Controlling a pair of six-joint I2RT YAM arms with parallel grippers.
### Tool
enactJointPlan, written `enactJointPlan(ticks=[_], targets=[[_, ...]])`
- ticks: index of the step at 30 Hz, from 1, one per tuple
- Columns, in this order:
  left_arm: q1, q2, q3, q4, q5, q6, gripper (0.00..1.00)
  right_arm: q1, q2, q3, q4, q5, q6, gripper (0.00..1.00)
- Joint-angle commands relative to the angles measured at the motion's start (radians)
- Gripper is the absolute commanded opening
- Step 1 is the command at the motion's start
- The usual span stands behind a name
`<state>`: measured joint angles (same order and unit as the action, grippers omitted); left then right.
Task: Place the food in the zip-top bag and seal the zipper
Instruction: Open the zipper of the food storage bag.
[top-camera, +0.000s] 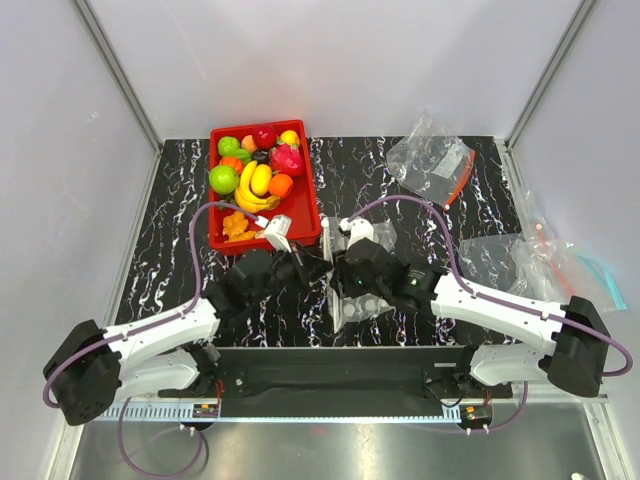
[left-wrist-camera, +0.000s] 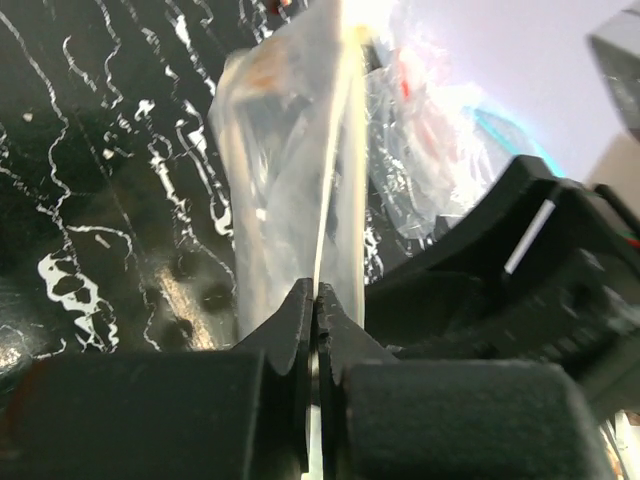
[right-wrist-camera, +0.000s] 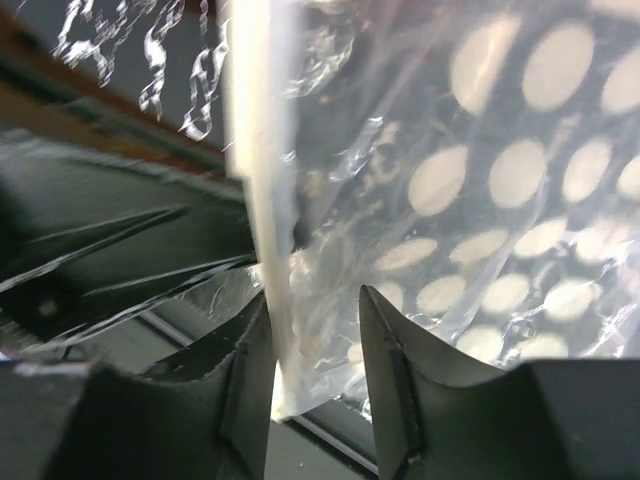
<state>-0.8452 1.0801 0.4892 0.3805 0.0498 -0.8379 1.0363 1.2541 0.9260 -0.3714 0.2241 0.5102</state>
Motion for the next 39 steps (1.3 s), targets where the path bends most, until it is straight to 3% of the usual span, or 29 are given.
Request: enactJointPlan(ticks=[1, 16, 25, 26, 32, 36, 39], targets=[[0.0, -0.048, 0.011, 0.006, -0.01, 0.022, 0.0, 0.008, 0.004, 0.046, -0.047, 0.136, 0.027, 0.43], [0.001, -0.008, 0.02, -0.054, -0.024, 0.051, 0.0, 0.007, -0.045, 0.031, -0.075, 0.185, 0.042, 0.34], [0.001, 0.023, 0.06, -0.144, -0.047, 0.092, 0.0, 0.01, 0.004, 0.102, -0.195, 0.267, 0.05, 0.08], [0.0, 0.029, 0.071, -0.155, -0.047, 0.102, 0.0, 0.011, 0.005, 0.112, -0.236, 0.282, 0.05, 0.0], [0.003, 0.102, 0.13, -0.276, -0.137, 0.18, 0.0, 0.011, 0.082, 0.328, -0.579, 0.484, 0.132, 0.0], [0.001, 0.161, 0.149, -0.293, -0.154, 0.197, 0.0, 0.008, 0.172, 0.47, -0.965, 0.612, 0.293, 0.0], [0.001, 0.204, 0.146, -0.27, -0.162, 0.194, 0.0, 0.01, 0.191, 0.494, -1.057, 0.656, 0.353, 0.0]])
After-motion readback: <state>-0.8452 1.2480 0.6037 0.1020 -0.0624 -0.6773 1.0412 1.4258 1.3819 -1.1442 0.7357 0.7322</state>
